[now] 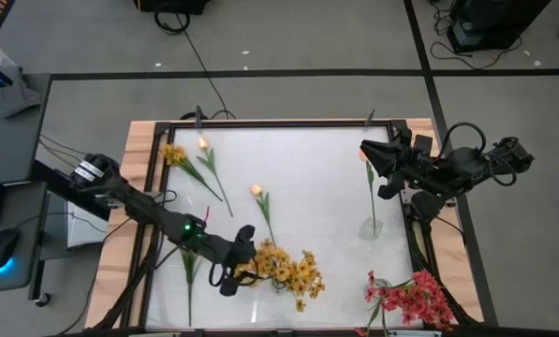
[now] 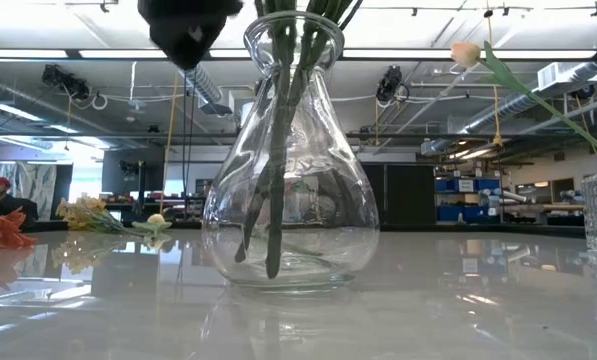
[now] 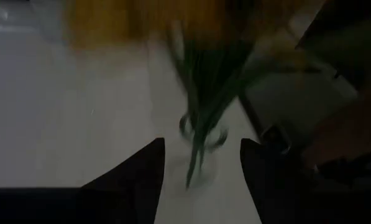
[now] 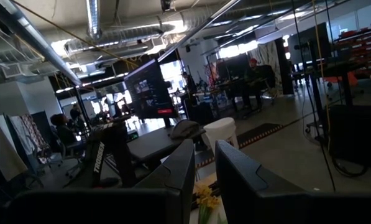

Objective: Sort flowers into vase by color
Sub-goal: Put the right yellow flowers into the bottom left transparent vase, then put the yellow flower into the left transparent vase

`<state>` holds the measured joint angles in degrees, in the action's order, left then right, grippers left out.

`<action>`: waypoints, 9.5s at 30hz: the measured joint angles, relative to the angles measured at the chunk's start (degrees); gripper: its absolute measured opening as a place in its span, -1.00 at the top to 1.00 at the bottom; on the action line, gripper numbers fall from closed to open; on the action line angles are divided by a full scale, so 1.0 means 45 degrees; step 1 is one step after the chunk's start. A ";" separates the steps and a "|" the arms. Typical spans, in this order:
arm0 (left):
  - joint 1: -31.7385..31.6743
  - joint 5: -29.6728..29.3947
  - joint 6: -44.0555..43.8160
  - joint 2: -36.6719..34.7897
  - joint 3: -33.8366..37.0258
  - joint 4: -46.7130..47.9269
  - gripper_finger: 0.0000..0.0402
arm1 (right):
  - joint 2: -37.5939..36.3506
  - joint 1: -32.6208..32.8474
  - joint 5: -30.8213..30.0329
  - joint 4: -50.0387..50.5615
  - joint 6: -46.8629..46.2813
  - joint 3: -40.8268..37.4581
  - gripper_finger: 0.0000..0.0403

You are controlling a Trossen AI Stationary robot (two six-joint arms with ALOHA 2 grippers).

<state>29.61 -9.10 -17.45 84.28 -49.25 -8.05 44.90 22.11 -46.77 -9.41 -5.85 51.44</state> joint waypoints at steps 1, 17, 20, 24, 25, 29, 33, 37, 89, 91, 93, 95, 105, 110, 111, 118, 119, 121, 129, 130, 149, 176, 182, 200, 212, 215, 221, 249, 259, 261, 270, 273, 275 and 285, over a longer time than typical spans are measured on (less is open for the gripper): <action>0.0000 0.0000 0.0000 -0.0070 0.0004 0.0392 -0.07 | 0.0001 -0.0004 -0.0004 0.0000 0.0000 0.0000 0.63; -0.0126 -0.0587 -0.0738 -0.2234 0.0005 0.5519 -0.07 | -0.0003 -0.0003 -0.0003 0.0000 0.0000 0.0000 0.63; -0.0131 -0.1043 -0.0987 -0.2638 0.0005 0.6478 -0.07 | -0.0001 -0.0001 -0.0003 0.0000 0.0000 0.0000 0.63; -0.0295 -0.1421 -0.1575 -0.3148 0.0005 0.7474 -0.07 | -0.0004 -0.0003 -0.0004 0.0000 0.0000 0.0000 0.63; -0.0372 -0.1488 -0.1747 -0.3301 0.0005 0.7675 -0.07 | -0.0002 0.0001 -0.0004 0.0004 0.0000 0.0000 0.63; -0.0807 -0.1766 -0.2361 -0.3815 0.0002 0.8714 -0.07 | -0.0002 0.0000 -0.0003 0.0005 0.0000 0.0001 0.63; -0.1402 -0.1984 -0.2885 -0.4301 0.0004 0.9558 -0.07 | -0.0003 0.0000 -0.0004 0.0005 0.0000 0.0000 0.63; -0.2185 -0.2057 -0.3255 -0.4591 0.0004 1.0264 -0.07 | 0.0000 -0.0004 -0.0001 0.0005 0.0000 0.0000 0.63; -1.8334 0.0322 -0.9347 -0.4933 0.0003 1.3691 -0.07 | -0.0004 -0.0002 -0.0004 0.0005 0.0000 0.0000 0.63; -1.8413 0.0313 -0.9694 -0.4897 0.0002 1.3991 -0.07 | -0.0001 -0.0003 -0.0003 0.0005 0.0000 0.0000 0.63; -1.8413 0.0317 -1.0223 -0.4795 0.0001 1.4338 -0.07 | -0.0004 -0.0004 0.0000 0.0005 0.0000 0.0000 0.63; -1.8399 0.0335 -1.0695 -0.4633 0.0005 1.4639 -0.07 | 0.0001 0.0001 -0.0004 0.0005 0.0000 0.0005 0.63; -1.8271 0.0330 -1.2264 -0.2920 0.0005 1.5182 -0.07 | -0.0002 -0.0002 -0.0004 0.0005 0.0000 0.0000 0.63; -1.8243 0.0330 -1.3118 -0.2103 0.0003 1.5175 -0.07 | -0.0003 -0.0004 -0.0003 0.0005 0.0000 0.0000 0.63; -1.8243 0.0330 -1.3283 -0.1982 0.0005 1.5173 -0.07 | 0.0001 -0.0001 -0.0003 0.0005 0.0000 0.0000 0.63; -1.8243 0.0325 -1.3551 -0.1800 0.0004 1.4473 -0.07 | -0.0003 0.0000 -0.0004 0.0005 0.0000 0.0000 0.63; -1.8243 0.0325 -1.3551 -0.1800 0.0005 1.4303 -0.07 | -0.0001 0.0001 0.0000 0.0005 0.0000 0.0000 0.63; -1.8243 0.0325 -1.3604 -0.1793 0.0000 1.4203 -0.07 | -0.0002 0.0001 -0.0002 0.0005 0.0000 0.0002 0.63; -1.8243 0.0553 -1.3846 -0.0872 0.0000 1.4175 -0.07 | -0.0002 0.0001 -0.0002 0.0005 0.0000 0.0000 0.63; -1.8243 0.0567 -1.3870 -0.0791 0.0000 1.4154 -0.07 | -0.0003 -0.0001 -0.0003 0.0005 0.0000 0.0001 0.63; -1.7586 0.0947 -1.4442 -0.0299 0.1049 1.3822 -0.07 | 0.0001 0.0001 0.0001 0.0005 0.0000 0.0000 0.63; -1.7515 0.0903 -1.4664 -0.0299 0.1462 1.2924 0.48 | -0.0002 -0.0002 -0.0004 0.0005 0.0000 0.0000 0.63; -1.7515 0.0913 -1.4659 -0.0299 0.1462 1.2924 0.62 | 0.0001 0.0001 -0.0004 0.0005 0.0000 0.0000 0.63; -1.7442 0.1440 -1.4525 -0.0314 0.1462 1.2943 0.81 | 0.0000 -0.0003 -0.0004 0.0005 0.0000 0.0000 0.63; -1.7160 0.2317 -1.4067 -0.1214 0.1462 1.3982 0.81 | 0.0001 -0.0004 -0.0004 0.0005 0.0000 0.0000 0.63; -1.7159 0.2343 -1.3912 -0.1689 0.1462 1.4553 0.81 | 0.0001 -0.0001 -0.0004 0.0005 0.0000 0.0000 0.63; -1.6902 0.2420 -1.3656 -0.2865 0.1462 1.4788 0.81 | -0.0001 -0.0003 -0.0004 0.0005 0.0000 0.0000 0.63; -1.5159 0.4229 -0.9743 -0.7732 0.1205 1.3457 0.81 | -0.0004 0.0001 0.0001 0.0005 0.0000 0.0000 0.63; -1.3202 0.4284 -0.8835 -0.8588 0.1200 1.2061 0.81 | -0.0003 0.0001 -0.0001 0.0005 0.0000 0.0002 0.63; -1.2810 0.4282 -0.8840 -0.8691 0.1196 1.1526 0.81 | -0.0004 -0.0003 -0.0004 0.0005 0.0000 0.0000 0.63; -1.0654 0.3414 -0.8987 -0.8653 0.1190 0.9673 0.81 | -0.0001 -0.0001 -0.0003 0.0005 0.0000 0.0000 0.63; -0.9924 0.2828 -0.8828 -0.8653 0.1190 0.9107 0.81 | -0.0004 -0.0004 0.0001 0.0005 0.0000 0.0000 0.63; -0.9477 0.2456 -0.8709 -0.8653 0.1190 0.8815 0.81 | 0.0001 -0.0004 0.0000 0.0005 0.0000 0.0000 0.63; -0.7437 0.1953 -0.7056 -0.8675 0.1190 0.7540 0.86 | -0.0004 0.0000 -0.0002 0.0005 0.0000 0.0000 0.63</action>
<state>-3.86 -0.32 -49.20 45.24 -43.90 25.88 44.88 22.11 -46.77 -9.39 -5.85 51.44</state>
